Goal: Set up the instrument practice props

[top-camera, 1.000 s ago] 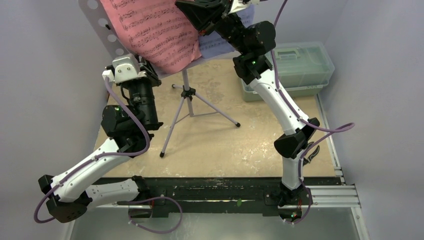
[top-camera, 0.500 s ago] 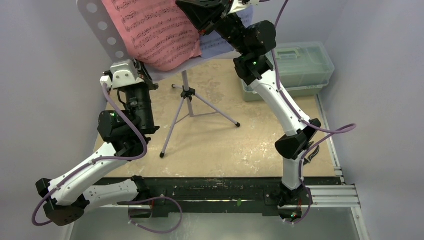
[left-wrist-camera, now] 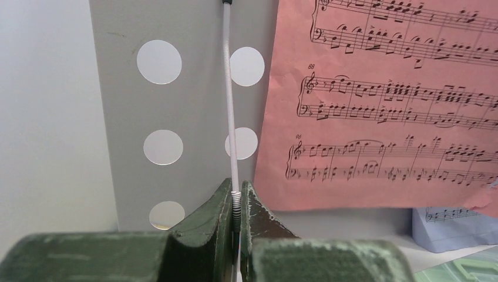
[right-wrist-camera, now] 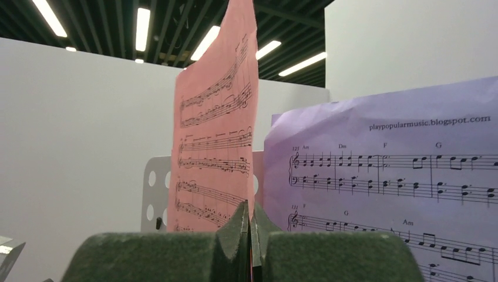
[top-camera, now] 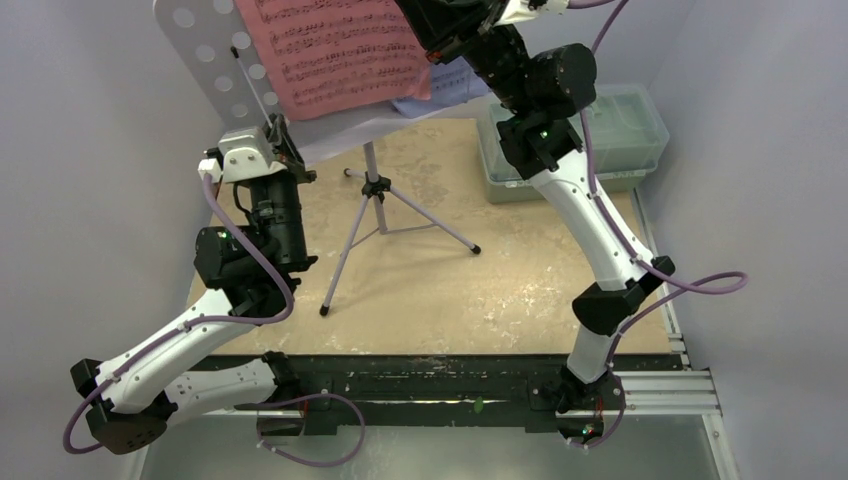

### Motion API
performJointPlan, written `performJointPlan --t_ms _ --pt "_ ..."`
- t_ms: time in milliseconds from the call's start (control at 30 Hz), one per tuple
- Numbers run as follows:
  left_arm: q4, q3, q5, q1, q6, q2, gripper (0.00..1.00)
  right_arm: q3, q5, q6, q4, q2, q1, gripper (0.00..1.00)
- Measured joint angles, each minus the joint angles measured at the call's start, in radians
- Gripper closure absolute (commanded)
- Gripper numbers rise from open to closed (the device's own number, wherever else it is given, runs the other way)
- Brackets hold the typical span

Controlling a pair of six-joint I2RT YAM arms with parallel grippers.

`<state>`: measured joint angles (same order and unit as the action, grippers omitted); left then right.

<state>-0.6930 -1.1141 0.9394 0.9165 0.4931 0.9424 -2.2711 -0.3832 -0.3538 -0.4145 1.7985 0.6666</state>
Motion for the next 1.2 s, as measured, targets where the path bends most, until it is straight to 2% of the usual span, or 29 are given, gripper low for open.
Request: performJointPlan --t_ms 267,533,833,1200 --pt "-0.019 0.025 -0.022 0.000 -0.002 -0.014 1.00 0.025 0.031 0.035 0.009 -0.032 0.000 1.00" --pt "-0.169 0.119 -0.113 0.000 0.035 -0.035 1.00 -0.005 0.041 -0.022 0.004 0.028 0.010 1.00" --pt "-0.248 0.154 -0.152 0.000 0.075 -0.032 1.00 -0.010 0.170 -0.048 0.026 0.059 0.077 1.00" --pt "-0.253 0.157 -0.158 0.000 0.076 -0.032 1.00 0.038 0.322 0.004 0.059 -0.005 0.100 1.00"
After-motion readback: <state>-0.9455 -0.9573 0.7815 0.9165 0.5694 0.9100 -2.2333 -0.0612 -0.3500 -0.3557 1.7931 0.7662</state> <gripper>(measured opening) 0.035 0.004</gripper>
